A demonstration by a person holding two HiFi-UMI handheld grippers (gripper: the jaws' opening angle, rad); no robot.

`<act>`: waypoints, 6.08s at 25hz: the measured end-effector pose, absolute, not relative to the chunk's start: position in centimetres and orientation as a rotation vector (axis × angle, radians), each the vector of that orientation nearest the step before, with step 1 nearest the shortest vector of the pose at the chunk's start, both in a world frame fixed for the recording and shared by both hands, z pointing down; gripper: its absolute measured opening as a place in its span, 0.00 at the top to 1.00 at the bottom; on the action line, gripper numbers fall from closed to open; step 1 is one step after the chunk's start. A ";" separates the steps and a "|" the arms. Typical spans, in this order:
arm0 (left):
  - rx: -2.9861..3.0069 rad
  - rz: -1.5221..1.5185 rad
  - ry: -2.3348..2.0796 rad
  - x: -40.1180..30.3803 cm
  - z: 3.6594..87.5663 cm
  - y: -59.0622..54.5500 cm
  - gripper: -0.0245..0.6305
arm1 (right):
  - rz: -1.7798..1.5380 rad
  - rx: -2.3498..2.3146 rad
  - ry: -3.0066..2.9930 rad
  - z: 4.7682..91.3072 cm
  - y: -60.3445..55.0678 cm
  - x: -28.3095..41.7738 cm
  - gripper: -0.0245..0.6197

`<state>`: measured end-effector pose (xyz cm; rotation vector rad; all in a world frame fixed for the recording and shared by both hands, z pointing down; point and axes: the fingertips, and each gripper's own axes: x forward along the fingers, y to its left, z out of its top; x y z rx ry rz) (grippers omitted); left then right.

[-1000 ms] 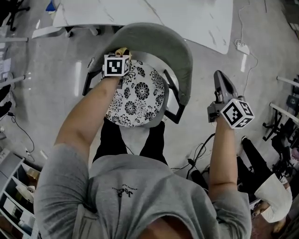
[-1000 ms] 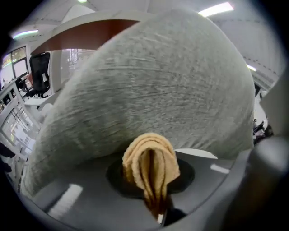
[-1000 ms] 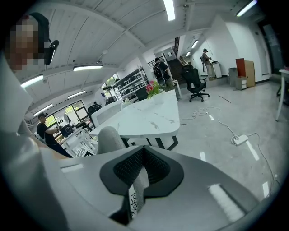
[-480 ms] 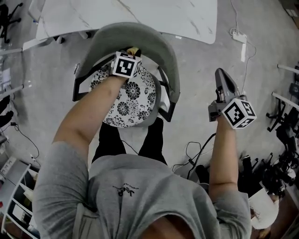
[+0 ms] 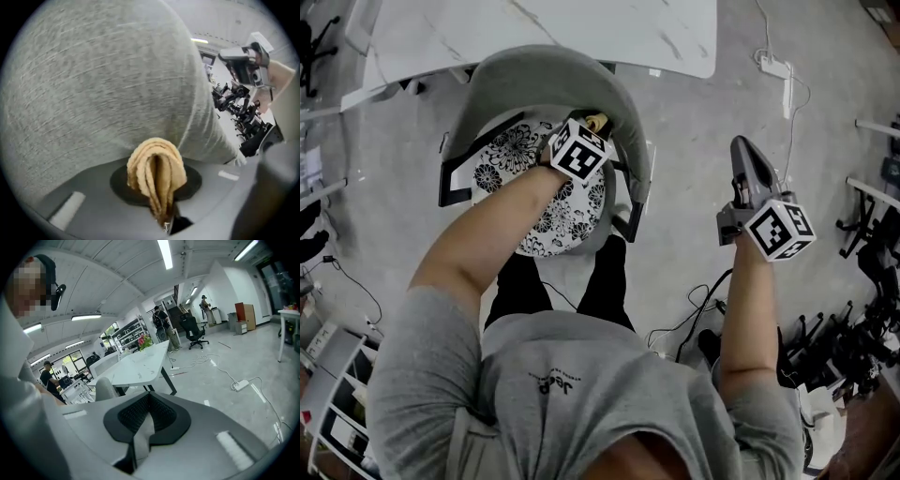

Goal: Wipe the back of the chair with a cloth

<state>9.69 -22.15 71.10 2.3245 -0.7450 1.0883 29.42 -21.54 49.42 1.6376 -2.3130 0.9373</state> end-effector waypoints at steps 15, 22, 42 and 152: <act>2.327 0.920 -0.701 11.9 70.3 -16.5 0.80 | 0.927 1.639 -2.313 48.8 -19.2 29.0 0.96; 1.876 0.716 -1.212 -6.3 73.8 -19.1 0.80 | 0.939 1.586 -2.308 49.7 -19.5 25.5 0.96; 1.628 0.658 -1.443 -19.5 79.4 -23.5 0.80 | 0.917 1.571 -2.244 56.0 -25.1 20.4 0.96; 2.688 0.054 -1.219 -18.0 16.5 -10.8 0.80 | 0.359 1.285 -2.675 16.4 -11.1 11.1 0.96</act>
